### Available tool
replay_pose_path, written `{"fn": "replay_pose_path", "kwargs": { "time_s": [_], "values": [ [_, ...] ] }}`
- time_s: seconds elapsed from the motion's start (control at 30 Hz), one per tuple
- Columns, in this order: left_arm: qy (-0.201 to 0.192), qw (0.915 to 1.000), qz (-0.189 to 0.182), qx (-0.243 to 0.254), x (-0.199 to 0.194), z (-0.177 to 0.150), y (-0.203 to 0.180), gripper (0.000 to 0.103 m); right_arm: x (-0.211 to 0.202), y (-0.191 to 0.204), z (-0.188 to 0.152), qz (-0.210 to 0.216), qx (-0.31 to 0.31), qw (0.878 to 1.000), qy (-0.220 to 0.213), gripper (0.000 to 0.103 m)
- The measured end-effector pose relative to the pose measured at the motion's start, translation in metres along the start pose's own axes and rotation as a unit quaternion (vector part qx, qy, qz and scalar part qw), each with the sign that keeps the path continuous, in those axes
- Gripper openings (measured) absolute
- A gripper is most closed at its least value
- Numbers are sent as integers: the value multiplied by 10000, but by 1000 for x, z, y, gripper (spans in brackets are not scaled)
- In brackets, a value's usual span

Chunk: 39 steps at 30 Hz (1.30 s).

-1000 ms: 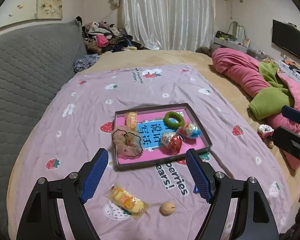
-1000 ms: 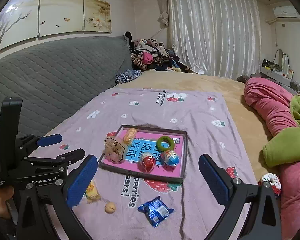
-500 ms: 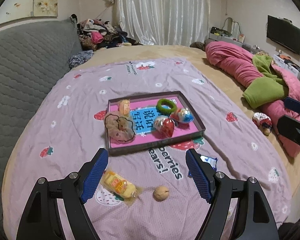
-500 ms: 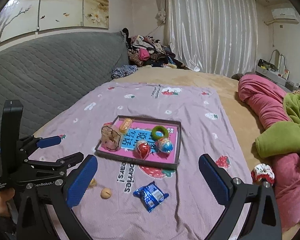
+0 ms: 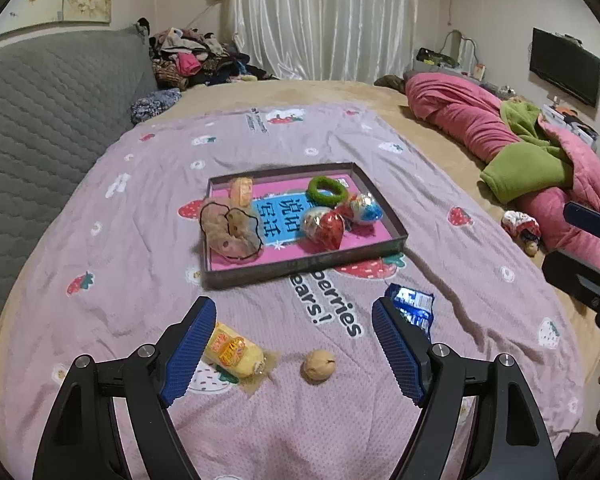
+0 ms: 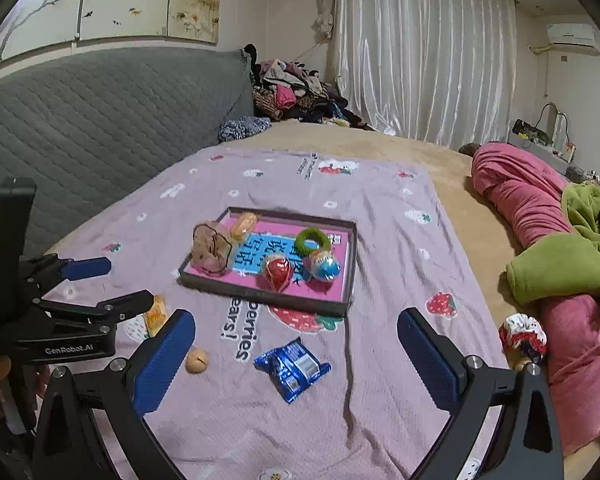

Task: Organize objects
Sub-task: 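Withdraw both tools from the tray toward the walnut and blue snack bag, then grasp the walnut with the left tool while the right tool grasps the blue snack bag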

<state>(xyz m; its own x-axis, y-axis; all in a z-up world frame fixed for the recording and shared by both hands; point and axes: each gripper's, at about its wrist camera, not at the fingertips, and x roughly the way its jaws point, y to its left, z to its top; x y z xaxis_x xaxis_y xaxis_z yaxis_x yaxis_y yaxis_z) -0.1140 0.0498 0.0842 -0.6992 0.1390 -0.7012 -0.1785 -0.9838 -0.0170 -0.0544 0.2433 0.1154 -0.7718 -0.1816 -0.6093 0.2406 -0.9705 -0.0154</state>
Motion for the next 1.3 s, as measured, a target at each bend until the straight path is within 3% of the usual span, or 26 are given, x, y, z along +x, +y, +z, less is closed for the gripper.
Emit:
{"fn": "replay_pose_path", "kwargs": {
  "time_s": [0.43, 0.73, 1.3],
  "values": [
    [204, 9998, -67, 34, 32, -27, -5, 81, 31, -7, -30, 0, -43, 9993, 369, 102],
    [274, 9995, -102, 73, 50, -46, -7, 82, 50, -6, -52, 90, -172, 9990, 392, 102],
    [489, 9983, -131, 280, 88, -70, -20, 82, 117, -10, -85, 65, -398, 9936, 1056, 102]
  ]
}}
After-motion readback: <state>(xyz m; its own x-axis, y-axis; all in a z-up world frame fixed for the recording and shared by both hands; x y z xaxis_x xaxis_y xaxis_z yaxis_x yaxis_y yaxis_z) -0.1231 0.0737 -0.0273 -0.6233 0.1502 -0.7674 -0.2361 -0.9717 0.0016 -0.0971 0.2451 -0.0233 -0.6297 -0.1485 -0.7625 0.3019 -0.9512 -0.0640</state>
